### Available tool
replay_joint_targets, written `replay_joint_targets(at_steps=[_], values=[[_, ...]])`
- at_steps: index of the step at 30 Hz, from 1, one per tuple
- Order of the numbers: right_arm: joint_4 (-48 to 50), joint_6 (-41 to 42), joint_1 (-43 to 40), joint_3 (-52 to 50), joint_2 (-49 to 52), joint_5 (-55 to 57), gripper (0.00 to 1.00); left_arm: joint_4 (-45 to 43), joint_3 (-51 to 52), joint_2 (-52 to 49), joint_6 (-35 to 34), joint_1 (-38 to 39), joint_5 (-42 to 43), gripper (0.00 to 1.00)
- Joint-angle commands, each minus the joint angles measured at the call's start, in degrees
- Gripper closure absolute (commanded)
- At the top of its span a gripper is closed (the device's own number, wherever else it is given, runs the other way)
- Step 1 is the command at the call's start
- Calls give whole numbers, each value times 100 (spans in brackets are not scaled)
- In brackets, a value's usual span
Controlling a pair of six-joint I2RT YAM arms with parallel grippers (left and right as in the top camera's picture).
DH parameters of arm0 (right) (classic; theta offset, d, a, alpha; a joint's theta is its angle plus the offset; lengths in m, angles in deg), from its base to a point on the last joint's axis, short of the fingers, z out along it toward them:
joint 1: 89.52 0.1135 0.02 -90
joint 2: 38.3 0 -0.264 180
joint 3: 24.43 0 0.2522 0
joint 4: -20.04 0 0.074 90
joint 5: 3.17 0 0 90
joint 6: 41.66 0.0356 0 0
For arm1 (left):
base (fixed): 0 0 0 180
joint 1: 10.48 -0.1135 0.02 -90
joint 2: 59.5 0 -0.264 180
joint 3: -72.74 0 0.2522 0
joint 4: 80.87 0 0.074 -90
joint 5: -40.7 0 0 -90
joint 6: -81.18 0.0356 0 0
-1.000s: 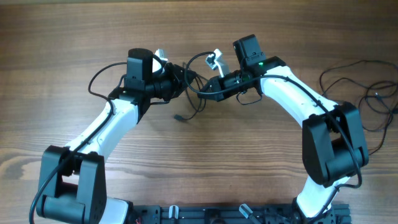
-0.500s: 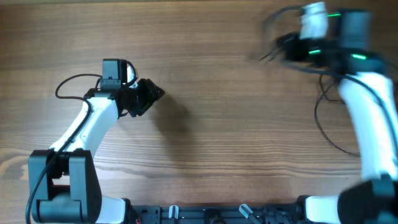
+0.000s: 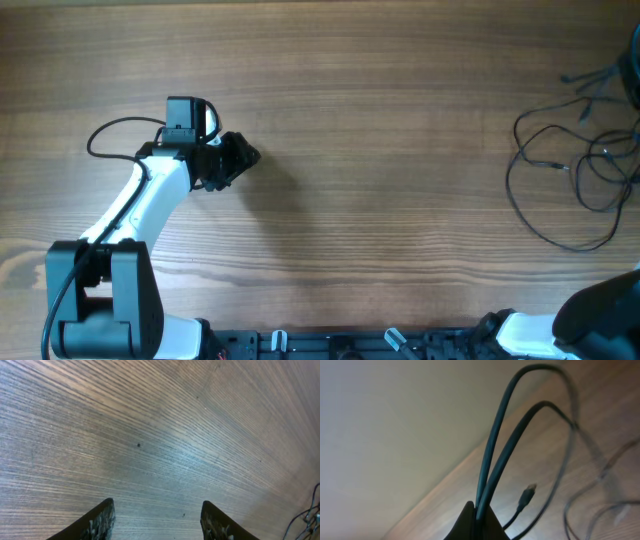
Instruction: Untangle cables
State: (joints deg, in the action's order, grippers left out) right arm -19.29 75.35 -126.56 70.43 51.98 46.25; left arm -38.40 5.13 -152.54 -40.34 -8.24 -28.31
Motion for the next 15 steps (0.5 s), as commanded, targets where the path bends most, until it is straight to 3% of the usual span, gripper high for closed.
replay_joint_targets(at_steps=[1,6,7,8,9,10,15], values=[[267,46,-2,-4,260,-479,96,118,20,9,136,15,-50,43],[-275,59,-382,-7,621,-538,96,136,20,9,188,15,-50,43],[-595,7,-496,-7,667,-529,86,136,20,9,245,15,-50,43],[-1410,-2,-785,-7,728,-278,33,136,20,9,284,15,-50,43],[-1886,-2,-986,-7,734,-81,9,133,20,9,284,15,-50,43],[-2157,-2,-1187,-7,734,-26,0,131,20,9,284,15,-50,43],[-2900,35,-1862,-7,734,522,0,85,20,9,284,15,-44,43]])
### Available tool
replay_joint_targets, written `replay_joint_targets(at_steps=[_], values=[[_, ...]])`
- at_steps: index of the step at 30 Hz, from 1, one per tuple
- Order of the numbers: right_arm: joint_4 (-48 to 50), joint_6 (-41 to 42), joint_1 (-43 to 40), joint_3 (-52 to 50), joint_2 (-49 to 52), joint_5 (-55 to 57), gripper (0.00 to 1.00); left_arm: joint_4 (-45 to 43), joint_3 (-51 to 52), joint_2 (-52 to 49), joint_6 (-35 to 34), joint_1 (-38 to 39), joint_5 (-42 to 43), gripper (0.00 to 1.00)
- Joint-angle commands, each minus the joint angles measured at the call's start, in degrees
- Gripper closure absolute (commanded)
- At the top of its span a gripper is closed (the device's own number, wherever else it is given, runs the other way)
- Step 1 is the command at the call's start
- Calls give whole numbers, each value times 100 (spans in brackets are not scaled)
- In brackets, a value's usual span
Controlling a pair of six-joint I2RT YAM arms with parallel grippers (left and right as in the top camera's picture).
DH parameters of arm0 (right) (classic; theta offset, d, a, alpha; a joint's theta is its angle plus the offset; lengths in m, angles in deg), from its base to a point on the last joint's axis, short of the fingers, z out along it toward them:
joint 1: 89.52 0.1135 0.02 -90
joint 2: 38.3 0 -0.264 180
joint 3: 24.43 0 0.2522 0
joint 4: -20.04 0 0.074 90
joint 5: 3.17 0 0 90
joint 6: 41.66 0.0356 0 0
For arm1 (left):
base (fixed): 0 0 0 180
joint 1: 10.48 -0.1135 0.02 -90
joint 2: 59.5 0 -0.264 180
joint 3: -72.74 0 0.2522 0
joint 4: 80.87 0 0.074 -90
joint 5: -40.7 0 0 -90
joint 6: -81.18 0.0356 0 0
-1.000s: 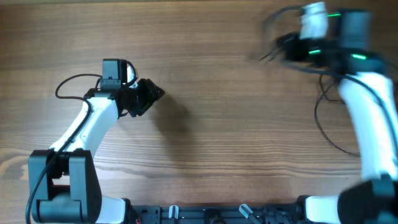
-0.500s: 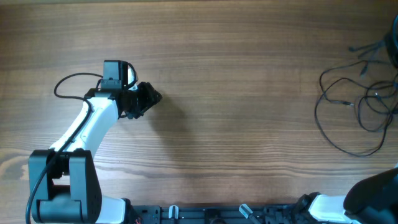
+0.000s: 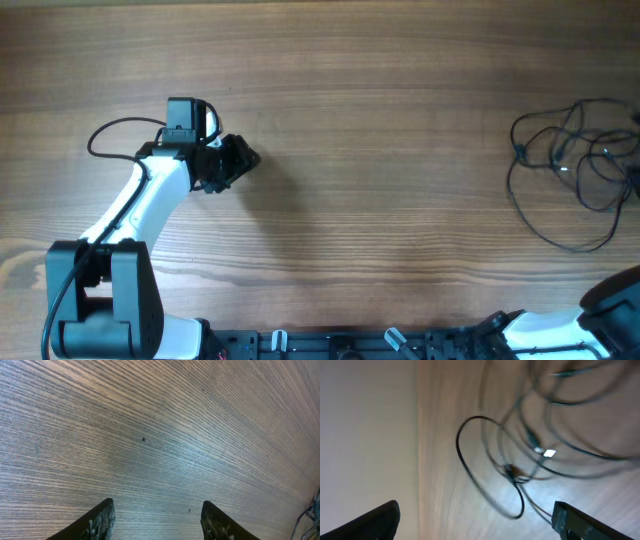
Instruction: Untangle cables
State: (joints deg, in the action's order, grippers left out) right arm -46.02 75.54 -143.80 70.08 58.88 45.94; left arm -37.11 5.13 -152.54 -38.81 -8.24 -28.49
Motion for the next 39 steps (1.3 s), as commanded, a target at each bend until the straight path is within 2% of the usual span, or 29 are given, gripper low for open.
replay_joint_targets(at_steps=[1,4,6,7,8,11,13,15,17,18,19,20,24,26,30,33,36,39], values=[[-365,22,-142,28,44,962,0,-63,20,9,131,15,20,43],[-667,-20,-15,28,44,1917,0,-175,20,13,131,17,144,43],[-651,-358,173,28,44,1615,0,-299,17,33,133,44,179,42],[-420,-1045,472,28,44,914,0,-433,13,79,315,109,256,41],[-334,-1283,728,28,44,686,0,-555,13,144,498,227,267,39],[-57,-2031,1947,28,44,1060,0,-647,-61,306,1145,721,-295,34],[-20,-2918,3174,28,44,1561,0,-358,-170,315,1421,1202,-1759,27],[72,-3021,3864,28,44,2015,0,-105,-234,315,1416,1384,-2551,21],[155,-3012,4529,28,44,2568,0,245,-350,315,1333,1384,-2667,12],[118,-2997,4865,28,44,2809,0,610,-481,315,1067,1272,-2614,11],[48,-2942,5108,28,44,2927,0,944,-597,315,942,1161,-2483,2],[-44,-2813,5292,28,44,3040,0,1235,-693,315,938,1036,-2277,0],[-339,-2243,5641,28,0,3058,0,2382,-881,350,833,470,-1657,0],[-459,-2114,5670,-33,-175,2900,0,2699,-874,400,870,254,-1635,0],[-256,-2124,5670,-540,-946,2800,0,2723,-699,817,1176,197,-1725,0],[269,-2124,5670,-1360,-2046,2798,0,2275,-142,1556,1156,264,-1722,0],[981,-2105,5668,-2492,-3689,2802,0,1602,643,2955,1158,446,-1746,0],[1043,-2107,5668,-3008,-4911,2802,0,1392,1099,4572,1139,599,-1746,0]])
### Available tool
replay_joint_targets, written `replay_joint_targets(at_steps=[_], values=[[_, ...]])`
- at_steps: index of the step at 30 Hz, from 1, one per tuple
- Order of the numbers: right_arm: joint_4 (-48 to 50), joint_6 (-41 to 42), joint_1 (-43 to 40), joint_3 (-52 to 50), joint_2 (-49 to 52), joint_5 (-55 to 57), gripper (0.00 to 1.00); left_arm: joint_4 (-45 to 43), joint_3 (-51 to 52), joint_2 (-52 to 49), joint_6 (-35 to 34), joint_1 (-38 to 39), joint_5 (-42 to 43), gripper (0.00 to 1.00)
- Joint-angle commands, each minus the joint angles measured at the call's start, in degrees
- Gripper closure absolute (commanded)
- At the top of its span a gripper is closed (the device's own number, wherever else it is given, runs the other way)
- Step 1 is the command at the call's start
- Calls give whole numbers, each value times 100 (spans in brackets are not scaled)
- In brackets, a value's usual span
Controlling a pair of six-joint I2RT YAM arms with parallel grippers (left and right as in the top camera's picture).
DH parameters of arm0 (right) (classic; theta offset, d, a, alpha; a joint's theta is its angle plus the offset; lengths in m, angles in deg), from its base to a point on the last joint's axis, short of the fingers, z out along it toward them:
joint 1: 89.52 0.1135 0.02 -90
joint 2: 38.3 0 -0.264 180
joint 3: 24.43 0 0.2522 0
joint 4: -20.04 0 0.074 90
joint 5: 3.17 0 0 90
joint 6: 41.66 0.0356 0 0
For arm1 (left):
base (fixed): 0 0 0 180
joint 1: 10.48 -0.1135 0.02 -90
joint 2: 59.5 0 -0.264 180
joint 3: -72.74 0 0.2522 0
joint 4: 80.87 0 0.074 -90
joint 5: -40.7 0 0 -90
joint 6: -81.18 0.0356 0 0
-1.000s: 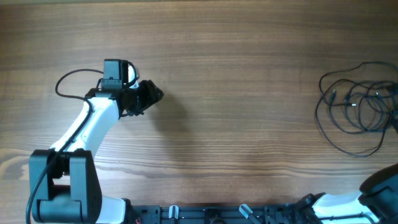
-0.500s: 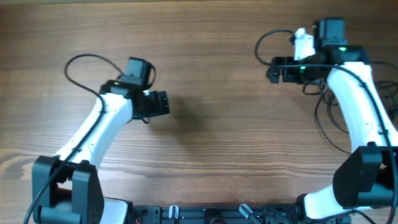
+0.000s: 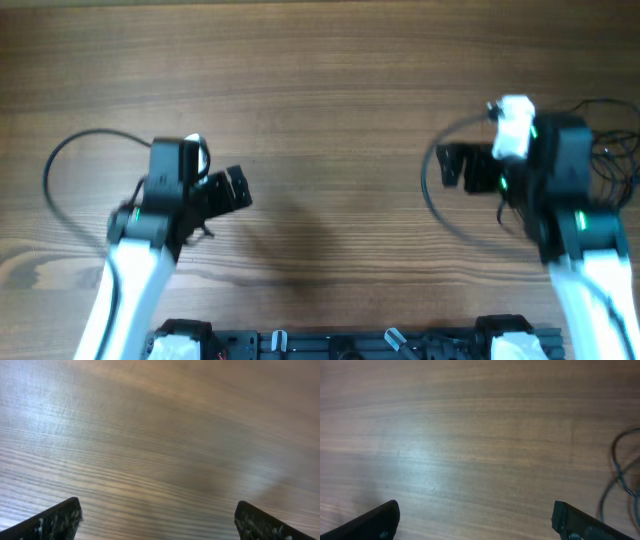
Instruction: Untangle cables
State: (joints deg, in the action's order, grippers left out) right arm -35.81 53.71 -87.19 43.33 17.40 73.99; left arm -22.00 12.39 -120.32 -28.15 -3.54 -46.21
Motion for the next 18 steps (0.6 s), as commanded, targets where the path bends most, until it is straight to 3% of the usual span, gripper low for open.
replay_joint_targets(at_steps=[1,7,12,18], values=[[-52,76,7,-367,-1043,-4,0,-122,396,1803,72,127,26,0],[-232,76,7,-367,-1703,-4,0,-22,396,3257,72,127,28,0],[-236,76,7,-367,-1517,-4,0,131,396,3366,72,127,28,0],[-236,76,7,-367,-1014,-4,0,933,396,3366,72,127,28,0]])
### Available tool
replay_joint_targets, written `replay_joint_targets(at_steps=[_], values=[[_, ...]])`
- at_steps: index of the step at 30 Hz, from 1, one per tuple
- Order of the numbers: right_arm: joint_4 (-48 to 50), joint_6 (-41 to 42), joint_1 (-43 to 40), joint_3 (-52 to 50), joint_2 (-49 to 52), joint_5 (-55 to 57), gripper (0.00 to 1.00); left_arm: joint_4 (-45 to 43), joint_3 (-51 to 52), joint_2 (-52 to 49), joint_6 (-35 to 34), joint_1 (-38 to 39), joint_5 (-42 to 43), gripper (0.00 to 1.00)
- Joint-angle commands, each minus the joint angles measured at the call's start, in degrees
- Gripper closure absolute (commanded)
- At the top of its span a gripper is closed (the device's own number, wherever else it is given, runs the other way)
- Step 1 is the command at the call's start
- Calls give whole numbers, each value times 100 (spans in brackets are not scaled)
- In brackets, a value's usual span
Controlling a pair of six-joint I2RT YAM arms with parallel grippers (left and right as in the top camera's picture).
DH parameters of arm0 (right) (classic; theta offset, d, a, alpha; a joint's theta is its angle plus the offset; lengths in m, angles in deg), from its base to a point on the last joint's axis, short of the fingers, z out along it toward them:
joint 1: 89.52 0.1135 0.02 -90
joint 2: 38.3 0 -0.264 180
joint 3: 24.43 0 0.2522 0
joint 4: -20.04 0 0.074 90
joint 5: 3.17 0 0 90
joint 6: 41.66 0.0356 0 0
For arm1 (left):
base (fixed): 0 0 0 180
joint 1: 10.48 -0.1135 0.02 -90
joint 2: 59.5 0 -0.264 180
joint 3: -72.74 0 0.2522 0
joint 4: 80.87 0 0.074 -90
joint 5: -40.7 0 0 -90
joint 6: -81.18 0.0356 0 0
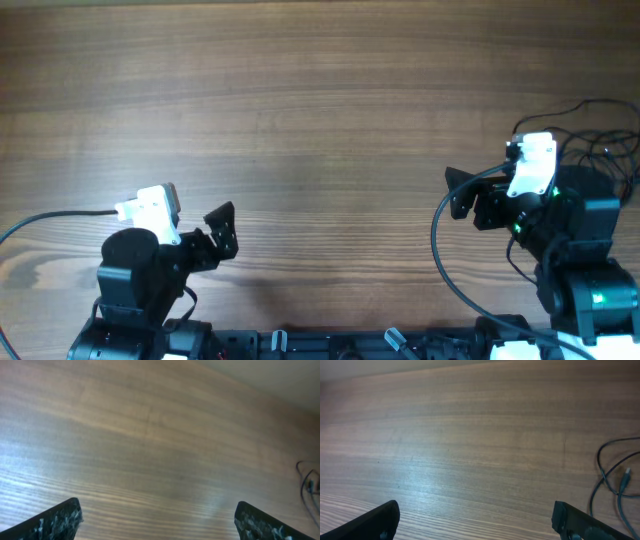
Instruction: Untangle cables
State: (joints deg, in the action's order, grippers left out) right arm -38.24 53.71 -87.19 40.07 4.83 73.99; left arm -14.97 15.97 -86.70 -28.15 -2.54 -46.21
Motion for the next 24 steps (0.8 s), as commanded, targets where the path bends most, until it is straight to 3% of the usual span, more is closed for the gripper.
replay_joint_targets(at_steps=[1,7,11,19,24], values=[[7,76,9,-42,332,-4,0,334,37,4,72,26,28,0],[103,-101,7,-79,0,726,0,671,37,4,72,26,28,0],[1475,-887,7,-841,-1093,356,0,671,37,4,72,26,28,0],[4789,-741,9,-3705,-3807,227,0,671,37,4,72,26,28,0],[6522,-673,76,-4780,-4295,284,0,671,37,4,72,26,28,0]])
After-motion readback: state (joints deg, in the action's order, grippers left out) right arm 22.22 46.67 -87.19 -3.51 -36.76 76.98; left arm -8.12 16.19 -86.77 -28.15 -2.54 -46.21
